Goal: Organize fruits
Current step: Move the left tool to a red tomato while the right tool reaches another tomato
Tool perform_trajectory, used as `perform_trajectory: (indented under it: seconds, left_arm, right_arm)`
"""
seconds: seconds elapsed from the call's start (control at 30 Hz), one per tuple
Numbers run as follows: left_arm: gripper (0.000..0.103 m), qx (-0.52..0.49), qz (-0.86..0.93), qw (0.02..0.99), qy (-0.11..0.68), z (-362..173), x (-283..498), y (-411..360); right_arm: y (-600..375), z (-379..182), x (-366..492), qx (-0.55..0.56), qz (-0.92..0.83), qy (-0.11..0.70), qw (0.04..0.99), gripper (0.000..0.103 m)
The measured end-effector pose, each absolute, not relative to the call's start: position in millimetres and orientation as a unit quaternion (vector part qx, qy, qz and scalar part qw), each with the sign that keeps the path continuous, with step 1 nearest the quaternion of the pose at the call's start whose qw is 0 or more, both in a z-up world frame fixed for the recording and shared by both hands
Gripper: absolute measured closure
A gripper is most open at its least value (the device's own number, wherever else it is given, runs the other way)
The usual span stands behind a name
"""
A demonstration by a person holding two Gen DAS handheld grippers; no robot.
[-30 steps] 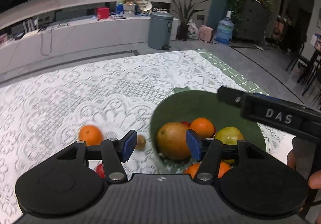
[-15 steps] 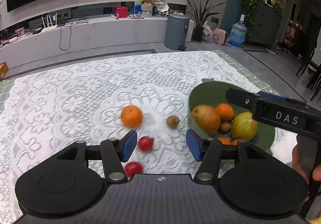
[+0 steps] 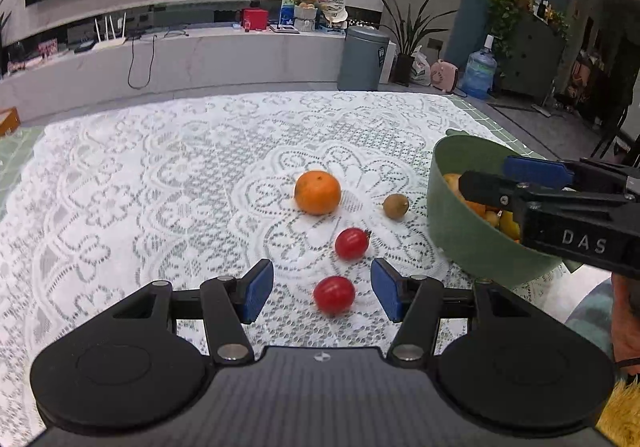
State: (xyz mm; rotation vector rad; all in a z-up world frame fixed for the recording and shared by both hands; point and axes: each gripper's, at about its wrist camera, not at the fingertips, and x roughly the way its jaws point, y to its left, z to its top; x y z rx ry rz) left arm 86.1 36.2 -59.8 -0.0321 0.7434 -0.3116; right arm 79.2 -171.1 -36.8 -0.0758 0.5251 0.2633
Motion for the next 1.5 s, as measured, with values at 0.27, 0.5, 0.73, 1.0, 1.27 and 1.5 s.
perform_trajectory:
  seconds: [0.27, 0.5, 0.73, 1.0, 1.27, 1.5]
  left_arm:
    - [0.037, -0.04, -0.157, 0.916, 0.368, -76, 84, 50]
    - [0.037, -0.018, -0.168, 0.911, 0.375, -84, 89, 40]
    - [0.041, 0.0, -0.178, 0.906, 0.384, -95, 99, 30]
    - [0.045, 0.029, -0.191, 0.902, 0.386, -106, 103, 15]
    - [0.056, 0.034, -0.19, 0.899, 0.392, -110, 106, 11]
    - [0.067, 0.033, -0.193, 0.897, 0.396, -111, 108, 10]
  right_arm:
    - [-150, -49, 87, -0.089, 0.156, 0.283, 0.942, 0.06]
    - [-133, -61, 93, -0.129, 0.169, 0.303, 0.929, 0.06]
    - [-127, -73, 109, -0.108, 0.175, 0.334, 0.92, 0.062]
    - [-135, -80, 127, -0.045, 0.186, 0.368, 0.91, 0.062]
    - [-130, -83, 130, -0.036, 0.193, 0.366, 0.909, 0.063]
    - [-131, -83, 132, -0.032, 0.196, 0.367, 0.909, 0.063]
